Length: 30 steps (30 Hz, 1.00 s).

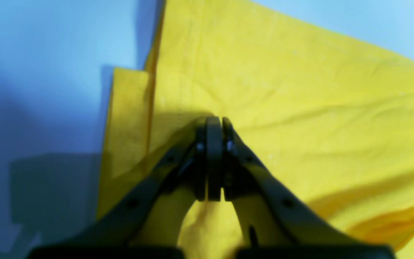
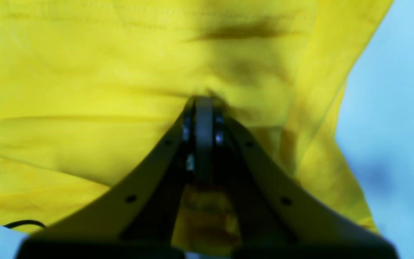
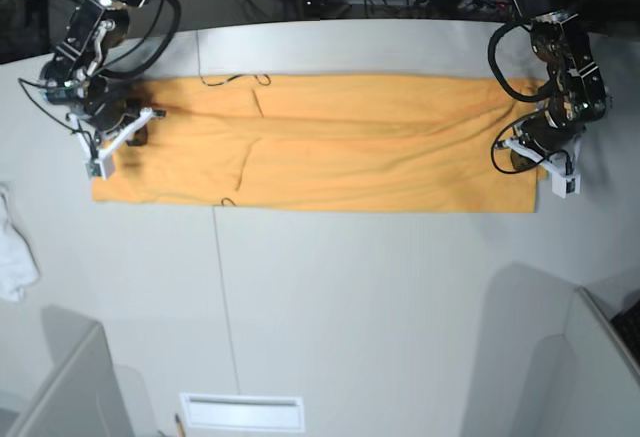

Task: Fold the T-shirt properly
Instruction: 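Pull the strip ends apart with both grippers to flatten it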

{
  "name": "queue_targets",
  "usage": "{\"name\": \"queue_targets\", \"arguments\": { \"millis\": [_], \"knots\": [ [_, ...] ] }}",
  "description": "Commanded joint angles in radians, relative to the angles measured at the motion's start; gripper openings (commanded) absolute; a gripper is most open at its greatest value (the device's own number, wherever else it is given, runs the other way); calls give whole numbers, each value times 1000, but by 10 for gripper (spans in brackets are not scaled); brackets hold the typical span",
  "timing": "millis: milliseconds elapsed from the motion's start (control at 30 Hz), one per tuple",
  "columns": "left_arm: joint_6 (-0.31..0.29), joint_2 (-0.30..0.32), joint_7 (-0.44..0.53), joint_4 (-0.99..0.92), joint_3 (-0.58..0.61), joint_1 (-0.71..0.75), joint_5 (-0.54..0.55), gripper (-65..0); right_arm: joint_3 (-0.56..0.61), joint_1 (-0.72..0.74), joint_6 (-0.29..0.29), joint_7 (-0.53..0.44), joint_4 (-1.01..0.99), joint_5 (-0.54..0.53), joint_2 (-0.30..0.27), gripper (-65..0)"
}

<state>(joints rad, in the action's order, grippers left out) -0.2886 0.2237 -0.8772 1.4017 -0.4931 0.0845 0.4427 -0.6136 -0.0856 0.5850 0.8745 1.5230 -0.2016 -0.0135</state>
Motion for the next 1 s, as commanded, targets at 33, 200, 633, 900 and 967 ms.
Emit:
{"name": "queue_targets", "arguments": {
  "millis": [33,200,633,900,967],
  "knots": [
    [29,-4,-106,-26,7,-30,-89,-650,1,47,-10,10,-25,89,-13,-650],
    [29,4,-107,-34,-2,-98,-91,-650,4,129,-10,1,-62,127,-16,-650],
    [22,30,-168,118,-103,-134,-77,-650,2,108,-4,10,187,121,-9,-650],
    [-24,69,-342,250,-267,-151,138,-650,-9,96,-4,87,274,69,10,-650],
    [-24,82,-359,267,-316,-121,173,-650,-7,51,-4,82,316,15,8,-650]
  ]
}}
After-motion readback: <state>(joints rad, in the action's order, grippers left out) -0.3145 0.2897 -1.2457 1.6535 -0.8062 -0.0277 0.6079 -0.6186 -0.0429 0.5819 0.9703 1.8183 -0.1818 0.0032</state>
